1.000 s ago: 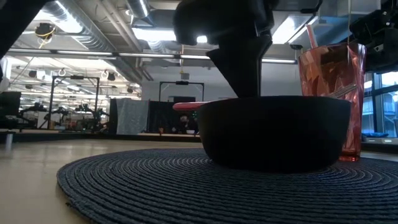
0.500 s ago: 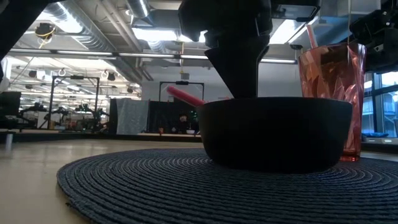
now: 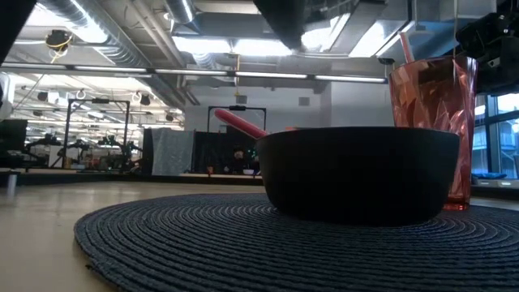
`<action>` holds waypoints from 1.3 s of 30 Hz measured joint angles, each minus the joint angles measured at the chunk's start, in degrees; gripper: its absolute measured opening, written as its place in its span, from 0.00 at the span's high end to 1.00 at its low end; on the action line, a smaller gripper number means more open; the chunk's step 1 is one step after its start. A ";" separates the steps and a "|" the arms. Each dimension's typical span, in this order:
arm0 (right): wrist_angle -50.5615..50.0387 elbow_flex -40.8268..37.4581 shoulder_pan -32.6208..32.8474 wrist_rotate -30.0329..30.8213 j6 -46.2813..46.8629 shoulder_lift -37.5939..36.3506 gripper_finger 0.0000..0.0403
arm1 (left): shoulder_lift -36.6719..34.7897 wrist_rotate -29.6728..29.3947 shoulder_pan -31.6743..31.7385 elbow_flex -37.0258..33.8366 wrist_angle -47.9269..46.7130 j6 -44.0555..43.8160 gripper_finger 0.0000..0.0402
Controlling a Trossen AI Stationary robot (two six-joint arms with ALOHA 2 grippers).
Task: Pick & Place Utensil
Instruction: Return to Home Position
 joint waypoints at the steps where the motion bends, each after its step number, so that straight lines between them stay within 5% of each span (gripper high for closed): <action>1: 0.00 0.00 -0.01 0.00 0.00 -0.01 0.94 | -1.66 -0.80 -0.60 -0.01 -1.96 -0.88 0.81; 7: -0.01 0.00 0.00 -0.08 0.22 0.01 0.94 | -11.86 -11.88 -6.43 -0.20 -5.11 -2.72 0.98; 15: -0.02 0.00 -0.01 -0.11 0.00 0.01 0.94 | -21.83 -27.98 -17.05 -0.20 -3.07 -1.82 1.00; 19: -0.02 0.00 -0.01 -0.09 0.00 0.01 0.94 | -24.34 -31.28 -17.65 -0.20 -1.21 2.18 1.00; 26: -0.02 0.00 0.01 -0.04 0.08 0.01 0.94 | -28.37 -29.23 -9.75 -0.22 -0.27 5.09 1.00; 35: -0.02 0.00 -0.01 -0.22 -0.02 0.01 0.94 | -30.20 -10.07 5.36 -0.22 10.00 13.11 1.00; 39: -0.32 0.00 0.01 -1.67 -0.02 0.01 0.94 | -32.47 -8.88 7.64 -0.22 8.92 12.35 1.00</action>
